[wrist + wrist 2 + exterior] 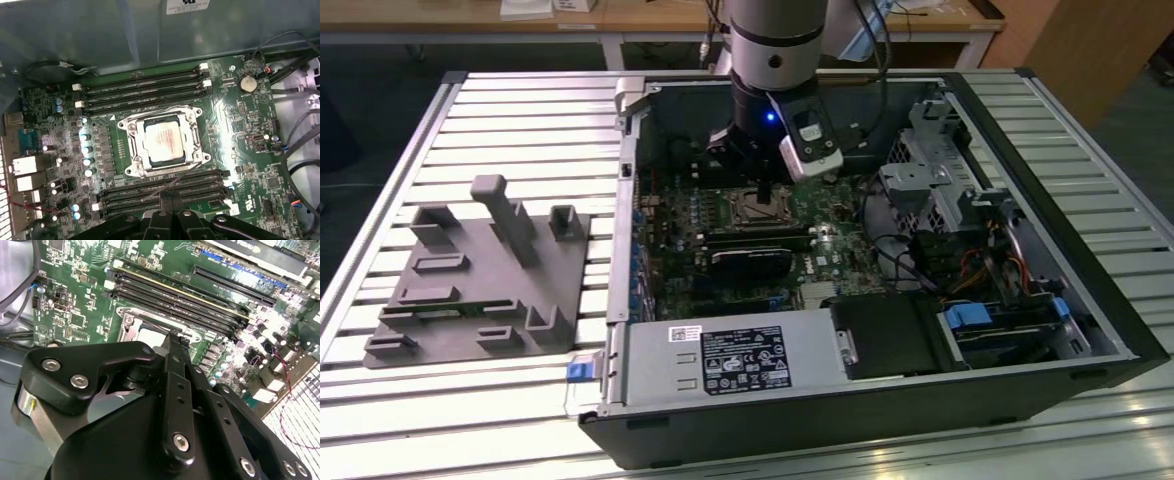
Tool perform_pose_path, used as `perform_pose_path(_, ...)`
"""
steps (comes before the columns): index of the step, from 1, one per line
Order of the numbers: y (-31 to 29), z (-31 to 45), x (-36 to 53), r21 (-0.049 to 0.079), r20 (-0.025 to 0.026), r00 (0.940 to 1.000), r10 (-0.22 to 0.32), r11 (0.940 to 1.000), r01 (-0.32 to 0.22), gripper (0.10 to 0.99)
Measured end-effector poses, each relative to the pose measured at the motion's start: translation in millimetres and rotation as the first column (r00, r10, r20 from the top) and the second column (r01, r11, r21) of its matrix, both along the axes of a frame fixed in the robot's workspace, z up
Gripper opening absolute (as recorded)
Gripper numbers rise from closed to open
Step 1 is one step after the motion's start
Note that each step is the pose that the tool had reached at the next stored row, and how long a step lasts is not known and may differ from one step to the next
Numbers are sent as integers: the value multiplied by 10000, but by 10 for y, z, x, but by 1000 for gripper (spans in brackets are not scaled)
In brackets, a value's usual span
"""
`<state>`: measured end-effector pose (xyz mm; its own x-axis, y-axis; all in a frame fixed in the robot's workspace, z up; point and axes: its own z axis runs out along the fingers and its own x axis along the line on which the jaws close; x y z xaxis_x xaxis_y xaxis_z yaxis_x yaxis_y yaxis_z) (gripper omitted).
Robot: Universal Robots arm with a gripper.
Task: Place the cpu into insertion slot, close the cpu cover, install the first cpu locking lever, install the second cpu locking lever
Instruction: 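Install the second cpu locking lever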
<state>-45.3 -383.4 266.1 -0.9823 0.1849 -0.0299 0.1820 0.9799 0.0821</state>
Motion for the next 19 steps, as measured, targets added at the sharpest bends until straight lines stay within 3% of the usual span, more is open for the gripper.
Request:
perform_pose_path(16, 0, -82, 0, 1, 0, 10000, 1, 10000, -1, 106)
perform_pose_path(18, 0, -144, 0, 1, 1, 10000, 1, 10000, -1, 106)
perform_pose_path(19, 0, -229, 0, 13, 0, 10000, 0, 10000, 0, 106)
